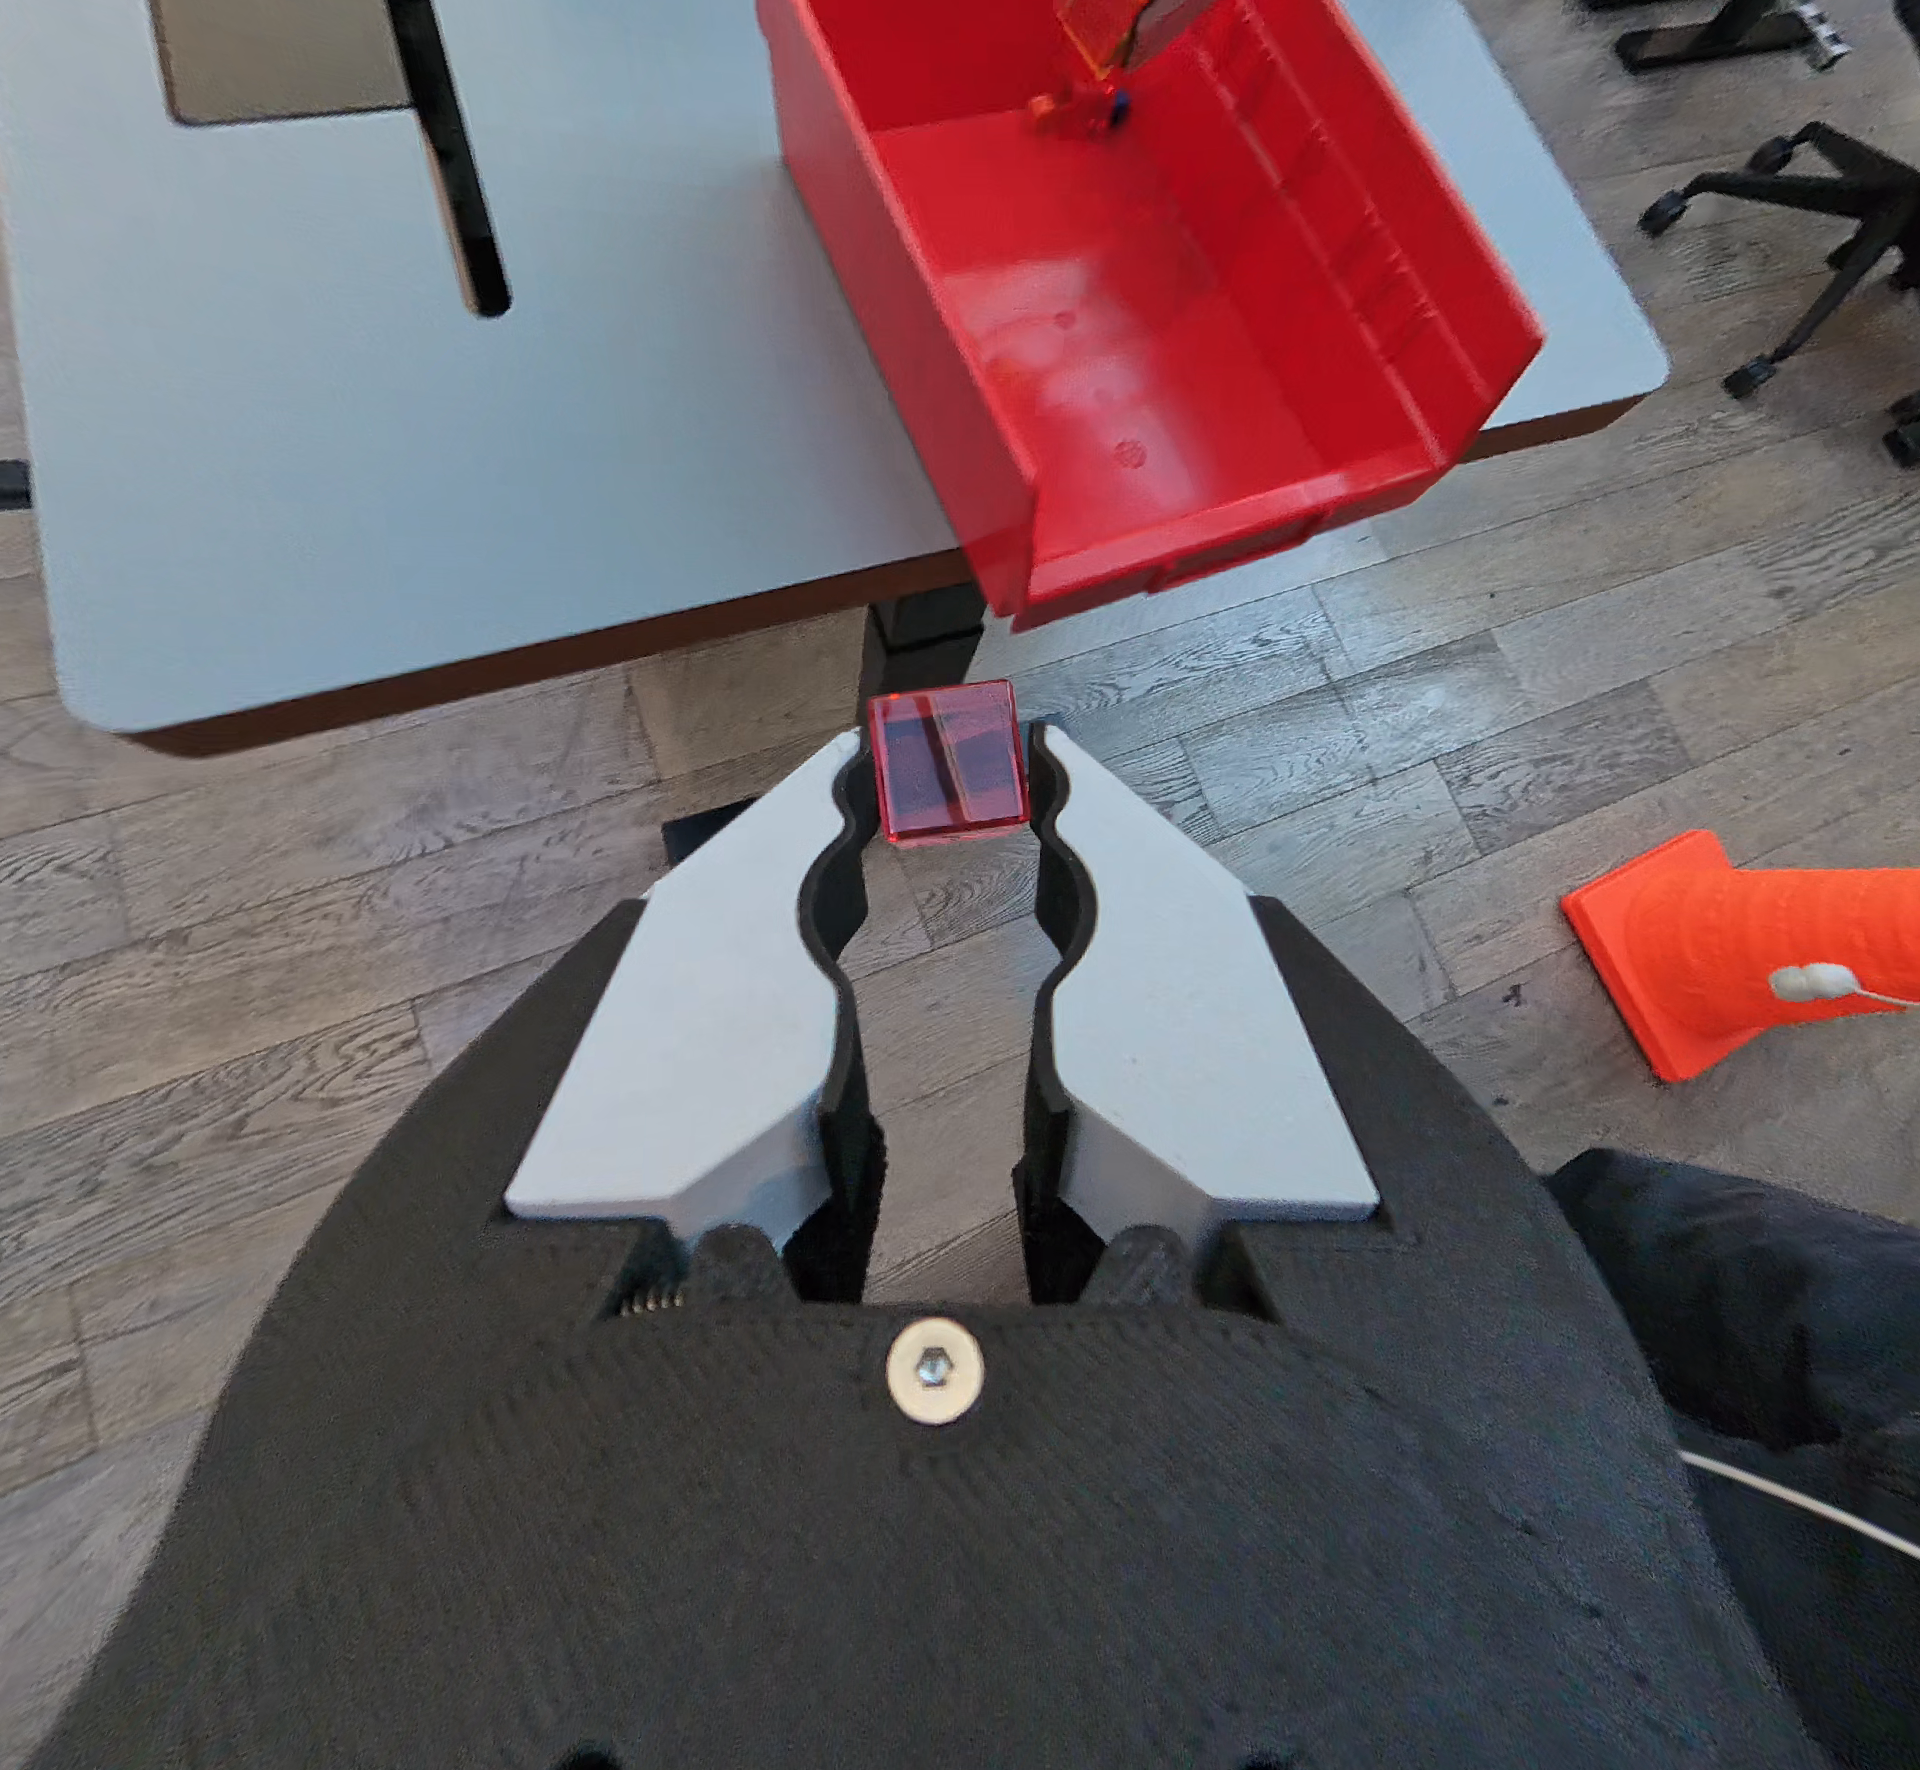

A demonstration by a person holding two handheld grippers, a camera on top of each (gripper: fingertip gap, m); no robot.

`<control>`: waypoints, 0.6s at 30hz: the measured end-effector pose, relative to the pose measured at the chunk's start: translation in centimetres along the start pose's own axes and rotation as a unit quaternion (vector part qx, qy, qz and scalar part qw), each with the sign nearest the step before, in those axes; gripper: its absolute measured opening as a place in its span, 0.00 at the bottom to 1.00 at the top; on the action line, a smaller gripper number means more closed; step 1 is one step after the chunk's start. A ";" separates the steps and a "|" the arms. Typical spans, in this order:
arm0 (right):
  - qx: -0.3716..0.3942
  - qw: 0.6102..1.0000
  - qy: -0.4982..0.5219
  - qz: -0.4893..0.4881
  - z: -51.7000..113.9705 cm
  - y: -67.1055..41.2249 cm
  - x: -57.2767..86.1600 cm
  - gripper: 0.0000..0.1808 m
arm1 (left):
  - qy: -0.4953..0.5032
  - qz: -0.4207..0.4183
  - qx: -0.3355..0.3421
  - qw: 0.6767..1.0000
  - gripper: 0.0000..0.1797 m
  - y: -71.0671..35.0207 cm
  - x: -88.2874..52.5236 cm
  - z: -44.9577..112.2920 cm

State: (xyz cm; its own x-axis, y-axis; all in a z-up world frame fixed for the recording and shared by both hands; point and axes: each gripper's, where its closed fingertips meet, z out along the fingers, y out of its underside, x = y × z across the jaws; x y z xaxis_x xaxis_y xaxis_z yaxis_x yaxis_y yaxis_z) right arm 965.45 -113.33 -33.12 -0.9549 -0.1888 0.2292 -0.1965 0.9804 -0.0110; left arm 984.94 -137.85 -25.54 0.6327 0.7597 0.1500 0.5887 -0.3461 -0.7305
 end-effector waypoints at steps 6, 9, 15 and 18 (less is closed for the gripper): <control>0.388 0.821 0.200 0.367 -17.8 7.1 -5.8 0.14 | 0.131 0.052 0.077 0.987 0.15 -11.4 10.6 3.6; 0.401 0.731 0.296 0.466 -23.5 17.7 -16.3 0.15 | 0.220 0.141 0.099 0.960 0.15 -17.7 21.7 5.6; 0.245 0.602 0.412 0.638 -30.7 35.4 -48.2 0.14 | 0.408 0.318 0.091 0.851 0.15 -20.4 51.9 9.3; 0.169 0.532 0.437 0.705 -33.1 39.1 -65.4 0.14 | 0.495 0.355 0.077 0.789 0.15 -16.9 67.5 9.6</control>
State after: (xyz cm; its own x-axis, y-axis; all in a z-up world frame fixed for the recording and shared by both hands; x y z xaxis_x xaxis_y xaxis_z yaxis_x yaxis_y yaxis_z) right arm 1027.62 -60.84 -16.31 0.2336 0.9642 0.1257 0.4089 0.0198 -0.9124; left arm 1012.89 -75.41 -9.40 0.9031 -0.4257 0.0567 -0.1120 -0.3610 -0.9258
